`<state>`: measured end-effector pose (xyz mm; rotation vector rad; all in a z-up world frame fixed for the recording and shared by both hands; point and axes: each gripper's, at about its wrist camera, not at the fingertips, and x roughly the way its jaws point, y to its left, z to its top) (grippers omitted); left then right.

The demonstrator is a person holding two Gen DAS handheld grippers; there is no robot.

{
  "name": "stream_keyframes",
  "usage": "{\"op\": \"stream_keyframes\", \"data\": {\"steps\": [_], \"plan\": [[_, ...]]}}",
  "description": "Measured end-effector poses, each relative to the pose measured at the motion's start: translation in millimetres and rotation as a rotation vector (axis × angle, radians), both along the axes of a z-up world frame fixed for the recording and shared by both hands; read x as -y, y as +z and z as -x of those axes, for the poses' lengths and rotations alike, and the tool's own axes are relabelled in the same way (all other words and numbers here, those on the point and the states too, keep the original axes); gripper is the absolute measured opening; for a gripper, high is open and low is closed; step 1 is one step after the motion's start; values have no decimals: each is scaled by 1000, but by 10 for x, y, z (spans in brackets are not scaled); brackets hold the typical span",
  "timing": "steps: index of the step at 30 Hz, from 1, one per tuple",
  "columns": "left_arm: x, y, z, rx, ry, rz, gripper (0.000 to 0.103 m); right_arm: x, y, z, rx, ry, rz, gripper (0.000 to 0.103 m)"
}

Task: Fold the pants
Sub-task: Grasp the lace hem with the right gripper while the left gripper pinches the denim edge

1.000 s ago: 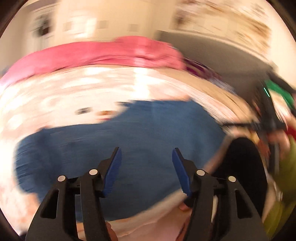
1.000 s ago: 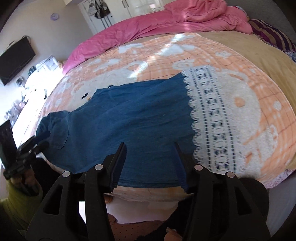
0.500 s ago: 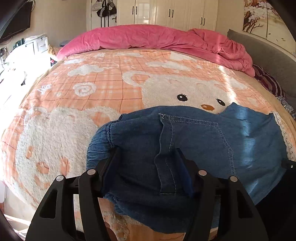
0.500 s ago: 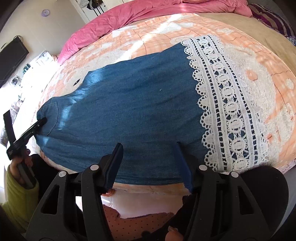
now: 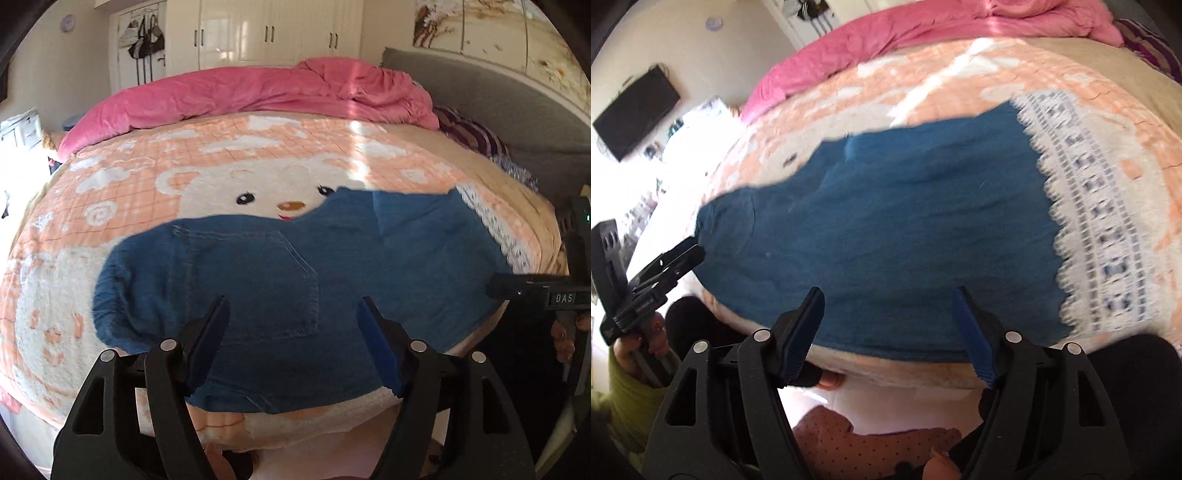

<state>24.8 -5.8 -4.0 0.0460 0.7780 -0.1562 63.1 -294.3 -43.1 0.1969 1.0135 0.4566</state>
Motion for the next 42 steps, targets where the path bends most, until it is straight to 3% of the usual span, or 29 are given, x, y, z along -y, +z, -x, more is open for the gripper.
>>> {"op": "stream_keyframes", "data": {"steps": [2,4,7,11,15,21,24,27,32,36,42], "plan": [[143,-172,-4,-34,-3,-85,71,-41,-108,16,-34,6,23,66],[192,-358,-22,-100,3,-101,73,-51,-146,67,-20,11,35,67],[224,-475,0,-98,-7,-130,77,-55,-163,112,-6,15,21,72],[150,-295,30,-86,-17,-54,79,14,-61,134,25,32,-24,73],[83,103,-24,9,-41,44,79,375,260,43,141,-54,-72,73],[118,326,-632,5,-49,138,80,940,470,-402,182,-217,1,73],[175,303,-931,-30,-40,164,80,1114,506,-715,160,-234,-5,73],[167,209,-1247,-118,-39,230,80,1194,531,-1101,140,-215,-34,73],[212,51,-1567,-193,-3,227,80,1194,480,-1740,85,-190,-122,73],[365,-5,-1725,-189,-40,190,80,1277,324,-1816,58,-215,-177,73],[366,-219,-1970,-251,-37,238,78,1437,111,-1712,10,-182,-288,73]]}}
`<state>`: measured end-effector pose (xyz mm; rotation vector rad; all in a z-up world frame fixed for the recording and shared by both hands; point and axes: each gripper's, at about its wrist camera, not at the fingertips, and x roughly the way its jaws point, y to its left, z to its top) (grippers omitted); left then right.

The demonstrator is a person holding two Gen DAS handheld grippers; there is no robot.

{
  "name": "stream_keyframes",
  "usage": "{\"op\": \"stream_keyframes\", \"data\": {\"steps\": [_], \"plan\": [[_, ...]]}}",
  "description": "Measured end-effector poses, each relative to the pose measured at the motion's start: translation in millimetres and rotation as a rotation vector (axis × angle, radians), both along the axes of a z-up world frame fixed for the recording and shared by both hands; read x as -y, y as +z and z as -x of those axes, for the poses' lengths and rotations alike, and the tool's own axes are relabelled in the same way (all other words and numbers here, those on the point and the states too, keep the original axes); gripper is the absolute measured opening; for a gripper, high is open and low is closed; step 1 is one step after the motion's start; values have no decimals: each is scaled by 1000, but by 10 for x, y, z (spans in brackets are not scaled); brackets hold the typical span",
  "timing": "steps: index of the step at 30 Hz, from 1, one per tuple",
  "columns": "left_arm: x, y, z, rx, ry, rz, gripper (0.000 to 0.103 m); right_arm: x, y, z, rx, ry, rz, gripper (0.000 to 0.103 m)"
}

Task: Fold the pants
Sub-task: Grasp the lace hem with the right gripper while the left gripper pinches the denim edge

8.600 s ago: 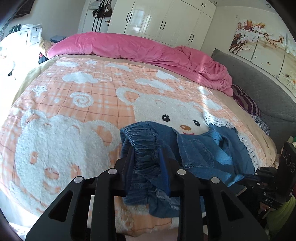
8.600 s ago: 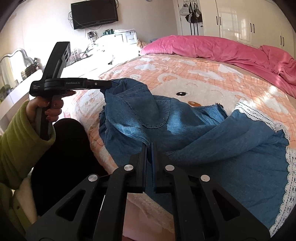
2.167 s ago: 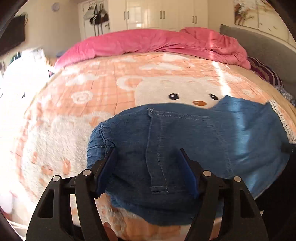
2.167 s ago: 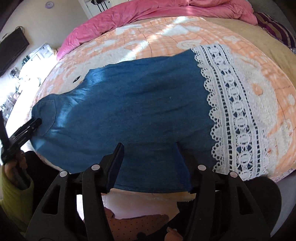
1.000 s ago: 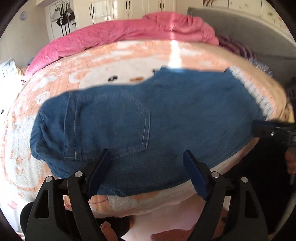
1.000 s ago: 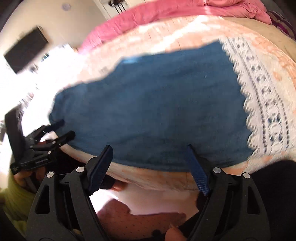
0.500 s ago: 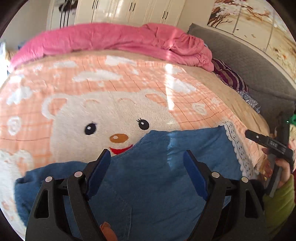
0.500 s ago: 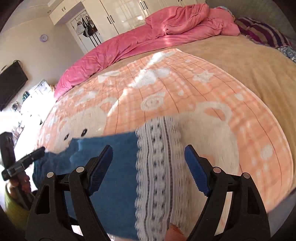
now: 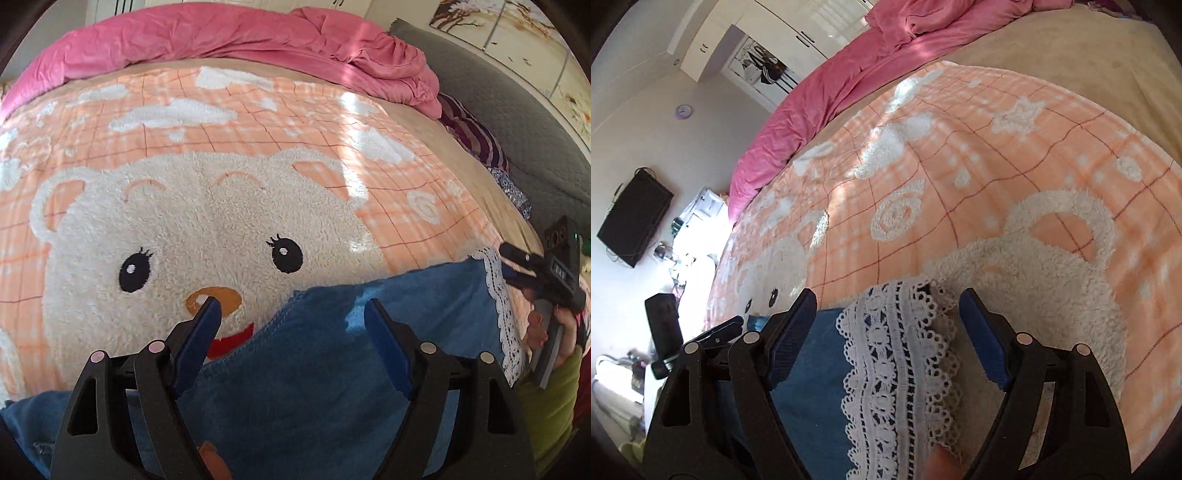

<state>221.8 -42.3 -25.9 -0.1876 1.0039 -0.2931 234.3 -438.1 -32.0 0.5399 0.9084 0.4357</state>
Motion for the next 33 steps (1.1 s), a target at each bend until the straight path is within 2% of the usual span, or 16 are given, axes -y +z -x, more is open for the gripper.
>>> {"op": "stream_keyframes", "data": {"steps": [4,6,7,10,11,12,14,16,17,18,20,22,23,26,29,33], "plan": [[-4,-117,-67,-42,7,80,75,-13,-164,-72,-41,28,-33,71],[4,-179,-89,-77,9,127,75,-27,-199,-96,-50,47,-102,59],[23,-202,-98,-85,9,129,75,-36,-214,-106,-60,52,-125,56],[81,-231,-101,-78,7,114,75,-122,-240,-89,-58,67,-105,45],[95,-236,-100,-80,1,126,75,-123,-235,-65,-54,62,-104,31],[108,-240,-102,-85,-3,137,75,-116,-239,-54,-52,70,-131,23],[95,-232,-96,-96,-9,171,75,-96,-220,-24,-38,80,-169,19],[49,-241,-97,-119,-15,272,68,-119,-148,17,-5,95,-136,18],[38,-253,-102,-131,-13,299,68,-143,-108,36,12,101,-111,17],[45,-261,-102,-133,-13,292,66,-168,-76,51,24,103,-88,17],[79,-281,-111,-129,-9,253,55,-223,-24,73,46,109,-36,17],[113,-300,-121,-127,-16,233,51,-249,3,80,57,111,-8,17],[116,-302,-123,-124,-22,228,40,-248,10,85,58,109,-6,17],[114,-310,-152,-123,-22,215,19,-244,10,77,59,95,29,17],[137,-284,-135,-92,-33,167,12,-255,12,81,61,96,41,17],[285,-151,-41,19,-82,38,7,-266,90,109,110,94,52,16]]}}
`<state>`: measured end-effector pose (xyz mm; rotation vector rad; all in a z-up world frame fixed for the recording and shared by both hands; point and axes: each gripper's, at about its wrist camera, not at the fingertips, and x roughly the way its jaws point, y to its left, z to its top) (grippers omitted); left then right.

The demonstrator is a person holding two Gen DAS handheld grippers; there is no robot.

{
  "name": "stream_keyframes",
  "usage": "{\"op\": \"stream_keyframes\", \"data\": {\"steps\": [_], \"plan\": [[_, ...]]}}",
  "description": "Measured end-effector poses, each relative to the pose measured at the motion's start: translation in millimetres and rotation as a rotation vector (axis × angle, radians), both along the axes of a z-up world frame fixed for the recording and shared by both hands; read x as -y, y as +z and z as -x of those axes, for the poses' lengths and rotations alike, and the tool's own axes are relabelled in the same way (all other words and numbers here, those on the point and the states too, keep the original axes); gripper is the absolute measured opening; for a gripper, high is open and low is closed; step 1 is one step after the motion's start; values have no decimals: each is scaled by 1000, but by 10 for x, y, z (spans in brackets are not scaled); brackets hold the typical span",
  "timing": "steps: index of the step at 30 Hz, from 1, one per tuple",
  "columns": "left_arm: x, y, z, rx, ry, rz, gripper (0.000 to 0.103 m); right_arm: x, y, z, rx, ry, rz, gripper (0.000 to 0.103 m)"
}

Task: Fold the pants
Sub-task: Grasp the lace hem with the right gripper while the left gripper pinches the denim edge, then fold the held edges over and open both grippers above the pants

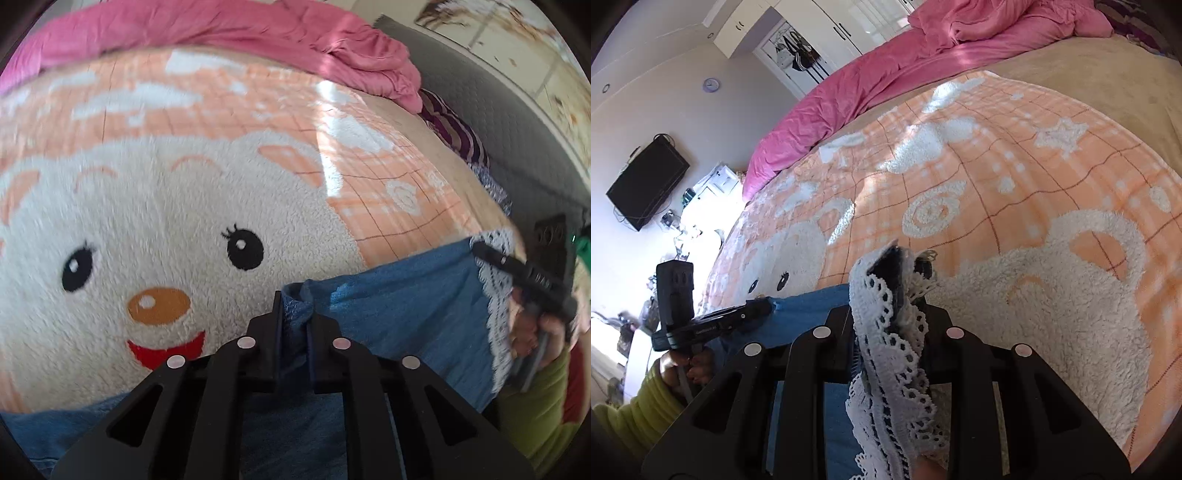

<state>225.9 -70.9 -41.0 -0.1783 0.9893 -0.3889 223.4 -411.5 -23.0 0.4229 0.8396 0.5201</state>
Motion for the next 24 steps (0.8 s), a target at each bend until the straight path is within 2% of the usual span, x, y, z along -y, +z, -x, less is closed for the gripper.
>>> {"op": "stream_keyframes", "data": {"steps": [6,9,13,16,19,22,24], "plan": [[-121,168,-27,40,19,66,6,-15,171,30,71,-21,34,14],[-155,230,-66,66,39,70,5,-98,298,-15,118,-7,97,14],[-60,273,-158,104,92,-13,5,-239,523,-211,197,13,209,14],[91,312,-206,156,113,-100,5,-331,542,-393,216,0,321,14],[245,244,-286,186,124,-219,6,-436,282,-640,137,2,473,17],[279,73,-371,162,142,-284,6,-488,-13,-763,73,-4,597,20],[242,-57,-399,140,152,-287,6,-460,-81,-776,71,-21,633,37]]}}
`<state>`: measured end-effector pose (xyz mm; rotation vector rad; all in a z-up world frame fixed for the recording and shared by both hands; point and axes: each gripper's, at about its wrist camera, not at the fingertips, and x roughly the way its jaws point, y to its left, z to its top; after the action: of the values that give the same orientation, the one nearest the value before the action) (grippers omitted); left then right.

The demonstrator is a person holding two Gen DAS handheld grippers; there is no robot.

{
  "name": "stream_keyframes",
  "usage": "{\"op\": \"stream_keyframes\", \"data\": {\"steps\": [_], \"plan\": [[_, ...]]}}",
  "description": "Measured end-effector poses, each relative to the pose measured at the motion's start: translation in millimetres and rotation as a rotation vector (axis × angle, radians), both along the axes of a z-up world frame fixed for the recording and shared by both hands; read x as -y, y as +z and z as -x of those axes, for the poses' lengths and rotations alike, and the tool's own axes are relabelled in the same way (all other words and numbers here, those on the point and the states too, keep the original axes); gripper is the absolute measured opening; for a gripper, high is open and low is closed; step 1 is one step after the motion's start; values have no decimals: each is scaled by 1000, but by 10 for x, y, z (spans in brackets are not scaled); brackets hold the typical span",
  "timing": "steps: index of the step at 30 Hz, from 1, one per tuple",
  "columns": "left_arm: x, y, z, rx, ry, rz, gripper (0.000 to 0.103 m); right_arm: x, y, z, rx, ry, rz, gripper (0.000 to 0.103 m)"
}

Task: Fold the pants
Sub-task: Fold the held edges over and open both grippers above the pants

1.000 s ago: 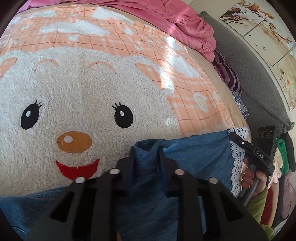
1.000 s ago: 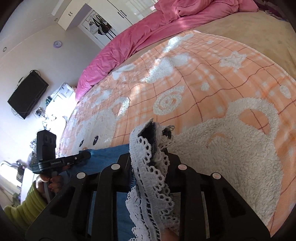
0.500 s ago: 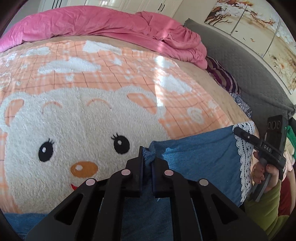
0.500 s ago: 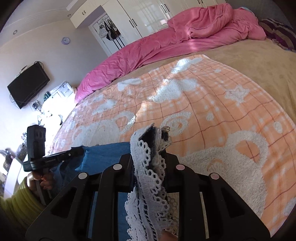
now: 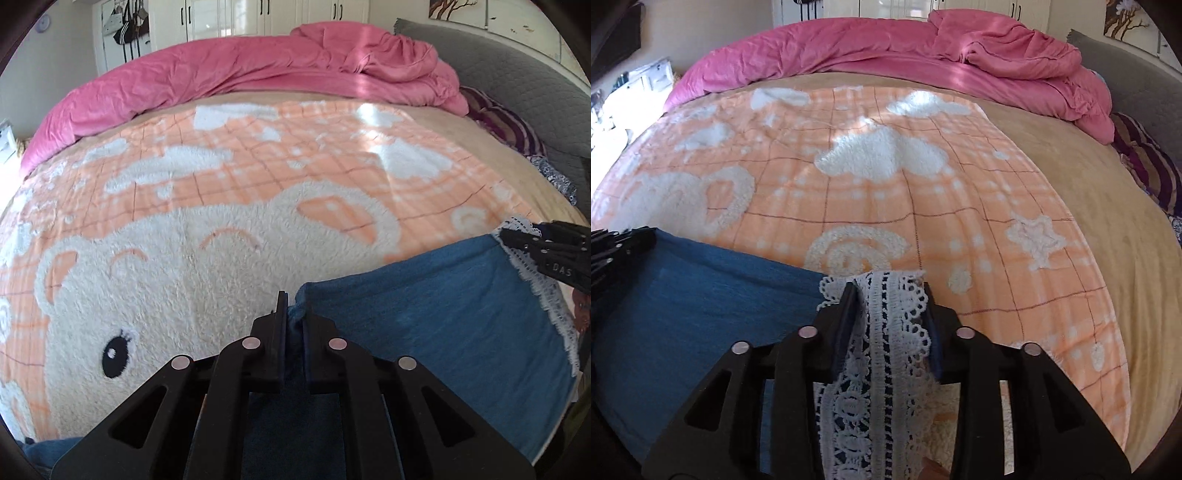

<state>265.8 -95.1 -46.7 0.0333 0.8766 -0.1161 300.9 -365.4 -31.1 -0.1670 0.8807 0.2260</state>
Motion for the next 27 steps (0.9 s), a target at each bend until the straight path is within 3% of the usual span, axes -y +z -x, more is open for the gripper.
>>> {"op": "stream_keyframes", "data": {"steps": [5,12,18,22,27], "plan": [[-105,-49,-6,-5,23,56,10,209,100,83,57,-85,-29,54],[-322,141,233,46,102,156,13,517,350,532,138,-146,-136,66],[-399,315,756,92,127,162,13,593,566,830,204,-172,-243,69],[-347,329,1036,85,102,132,13,399,592,1069,215,-117,-296,69],[-205,324,1288,74,32,84,13,16,533,1316,203,-39,-247,70]]}}
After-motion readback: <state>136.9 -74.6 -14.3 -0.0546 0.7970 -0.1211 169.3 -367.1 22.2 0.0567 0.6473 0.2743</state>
